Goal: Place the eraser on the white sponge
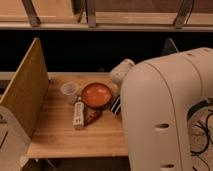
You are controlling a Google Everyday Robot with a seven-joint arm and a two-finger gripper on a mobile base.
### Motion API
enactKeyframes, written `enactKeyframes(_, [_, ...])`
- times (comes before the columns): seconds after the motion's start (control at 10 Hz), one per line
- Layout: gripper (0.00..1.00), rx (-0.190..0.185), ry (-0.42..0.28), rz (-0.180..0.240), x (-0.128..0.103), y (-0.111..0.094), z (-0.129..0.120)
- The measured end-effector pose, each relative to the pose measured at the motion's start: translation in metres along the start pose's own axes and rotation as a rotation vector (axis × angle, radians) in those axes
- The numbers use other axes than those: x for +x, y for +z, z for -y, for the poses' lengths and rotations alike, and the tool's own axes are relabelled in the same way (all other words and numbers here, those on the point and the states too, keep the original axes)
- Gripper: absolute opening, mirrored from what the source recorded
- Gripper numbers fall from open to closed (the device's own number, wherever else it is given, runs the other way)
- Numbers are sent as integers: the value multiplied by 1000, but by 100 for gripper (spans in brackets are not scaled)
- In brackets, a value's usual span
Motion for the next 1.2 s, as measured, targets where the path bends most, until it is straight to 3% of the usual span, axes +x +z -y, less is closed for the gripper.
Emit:
enactKeyframes(0.3, [0, -2, 8, 4, -4, 0, 0])
enactKeyframes(0.5, [0, -21, 43, 35, -36, -4, -1])
enactKeyframes(0.8, [0, -17, 8, 58, -68, -1, -13])
enactKeyframes(0.9, [0, -14, -4, 53, -68, 4, -16])
enactKeyframes(1.2, [0, 17, -3, -18, -52, 33, -9])
